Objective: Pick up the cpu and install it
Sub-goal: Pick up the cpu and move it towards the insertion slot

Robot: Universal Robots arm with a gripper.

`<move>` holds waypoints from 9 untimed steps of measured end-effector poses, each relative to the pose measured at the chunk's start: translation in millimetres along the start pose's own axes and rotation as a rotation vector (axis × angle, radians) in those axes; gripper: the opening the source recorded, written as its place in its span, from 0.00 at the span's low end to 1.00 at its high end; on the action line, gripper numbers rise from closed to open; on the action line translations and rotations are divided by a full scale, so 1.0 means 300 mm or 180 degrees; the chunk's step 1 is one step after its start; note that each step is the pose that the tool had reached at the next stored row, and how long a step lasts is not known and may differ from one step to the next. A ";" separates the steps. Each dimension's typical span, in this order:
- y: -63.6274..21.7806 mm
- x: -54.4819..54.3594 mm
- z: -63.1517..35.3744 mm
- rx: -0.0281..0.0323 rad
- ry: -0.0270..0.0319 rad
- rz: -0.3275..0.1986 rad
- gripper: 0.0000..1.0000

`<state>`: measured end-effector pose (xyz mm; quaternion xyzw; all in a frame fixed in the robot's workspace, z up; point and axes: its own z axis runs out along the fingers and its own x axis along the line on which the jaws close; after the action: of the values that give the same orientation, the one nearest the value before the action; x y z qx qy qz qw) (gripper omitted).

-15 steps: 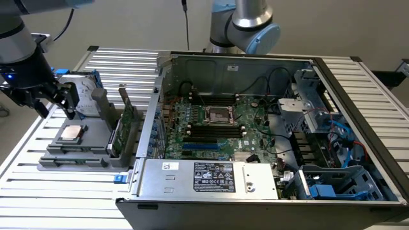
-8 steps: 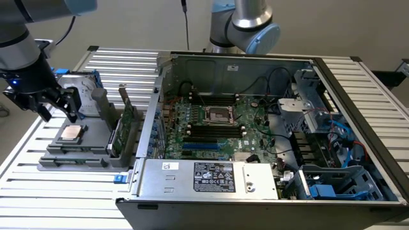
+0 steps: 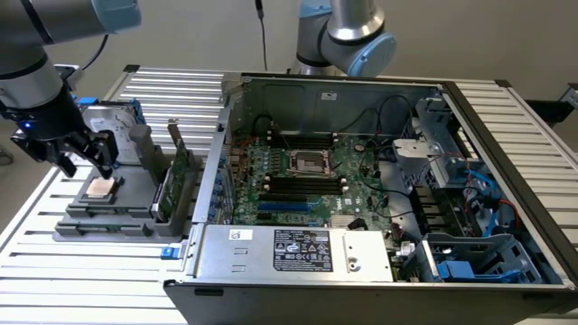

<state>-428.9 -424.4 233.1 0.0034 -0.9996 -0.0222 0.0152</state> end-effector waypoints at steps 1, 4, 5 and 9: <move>0.000 0.000 0.006 0.0000 0.0000 -0.0001 0.67; -0.001 -0.001 0.024 0.0000 0.0000 -0.0003 0.67; -0.002 -0.001 0.030 0.0000 0.0000 -0.0004 0.67; -0.003 -0.002 0.054 0.0000 0.0000 -0.0006 0.67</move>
<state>-428.8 -424.5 216.8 0.0043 -0.9996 -0.0222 0.0152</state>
